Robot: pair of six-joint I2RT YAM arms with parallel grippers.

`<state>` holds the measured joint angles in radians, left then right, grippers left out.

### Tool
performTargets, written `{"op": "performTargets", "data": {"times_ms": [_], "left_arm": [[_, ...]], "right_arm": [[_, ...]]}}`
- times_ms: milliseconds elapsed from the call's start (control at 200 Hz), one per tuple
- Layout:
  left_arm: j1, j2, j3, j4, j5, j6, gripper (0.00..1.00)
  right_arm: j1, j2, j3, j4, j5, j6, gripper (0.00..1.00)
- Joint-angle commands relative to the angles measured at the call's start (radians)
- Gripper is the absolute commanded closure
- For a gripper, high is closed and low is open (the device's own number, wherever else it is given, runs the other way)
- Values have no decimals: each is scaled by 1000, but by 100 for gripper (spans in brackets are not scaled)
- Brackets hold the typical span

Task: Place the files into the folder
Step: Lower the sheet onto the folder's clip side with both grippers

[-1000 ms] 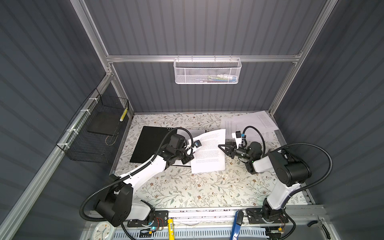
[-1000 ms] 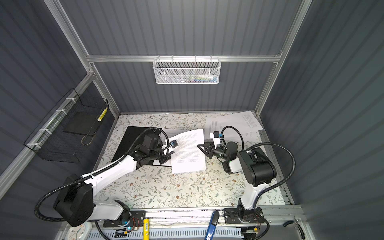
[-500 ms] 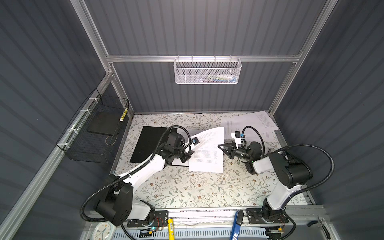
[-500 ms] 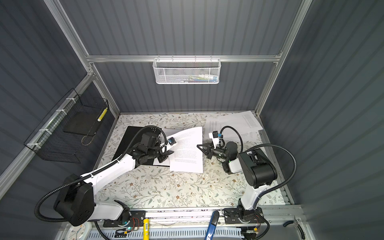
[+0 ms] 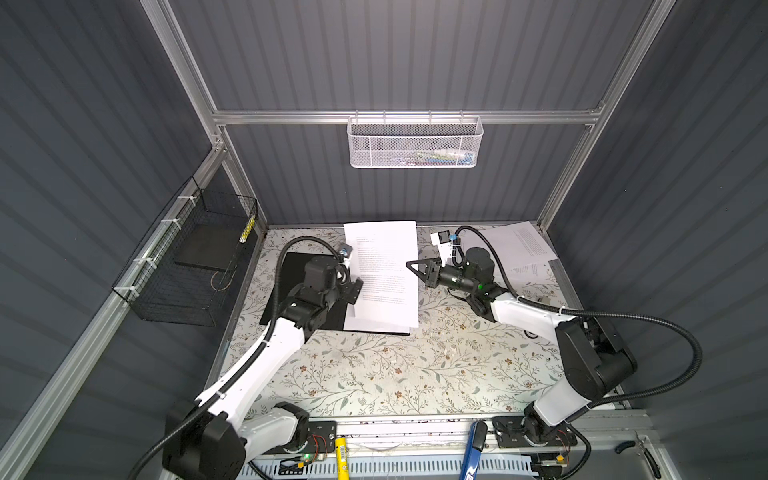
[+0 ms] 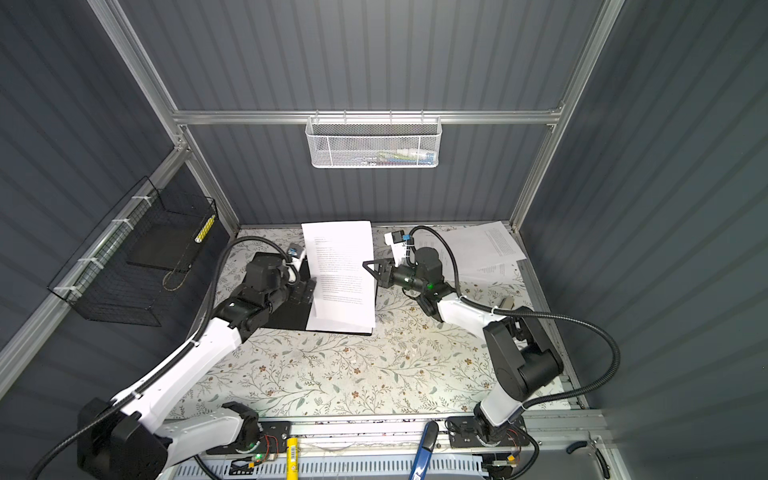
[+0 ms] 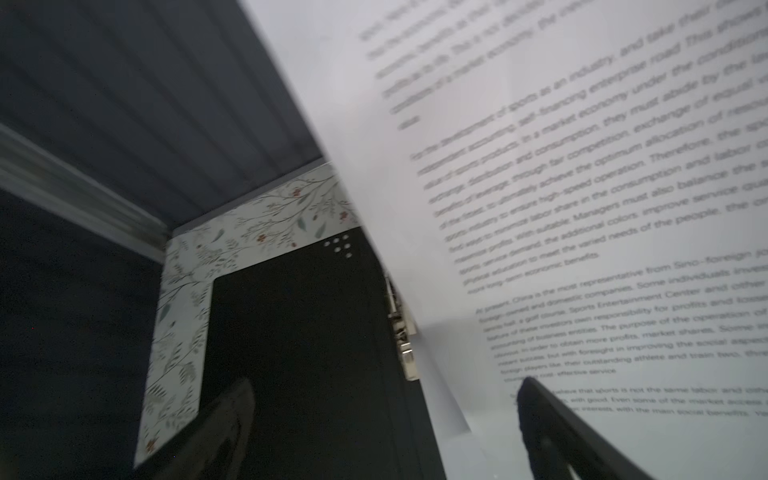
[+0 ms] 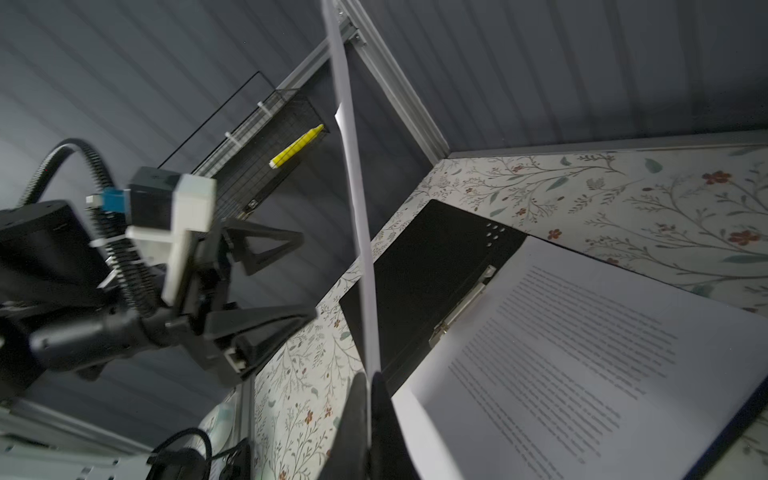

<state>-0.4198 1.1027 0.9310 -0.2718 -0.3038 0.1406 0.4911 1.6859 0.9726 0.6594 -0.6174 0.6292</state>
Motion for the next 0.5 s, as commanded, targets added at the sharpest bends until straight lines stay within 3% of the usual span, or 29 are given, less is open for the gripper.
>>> {"op": "performTargets", "data": {"times_ms": [0,65,135,265,340,490], "left_arm": [[1,-105,18,-117,-122,-166,0],[1,-175,4,-145,-98,-256,0],[1,-253,-30,-151,10,-321,0],[1,-345,-109,-132,394,-374,0],[1,-354,-114,-179,524,-384,0],[1,-353,-169,-198,605,-423,0]], "right_arm": [[-2,106,44,-163,106,87,100],[0,160,82,-200,122,109,100],[6,205,120,-246,136,96,100],[5,259,161,-314,161,74,100],[5,264,165,-341,180,61,100],[3,287,181,-356,185,62,100]]}}
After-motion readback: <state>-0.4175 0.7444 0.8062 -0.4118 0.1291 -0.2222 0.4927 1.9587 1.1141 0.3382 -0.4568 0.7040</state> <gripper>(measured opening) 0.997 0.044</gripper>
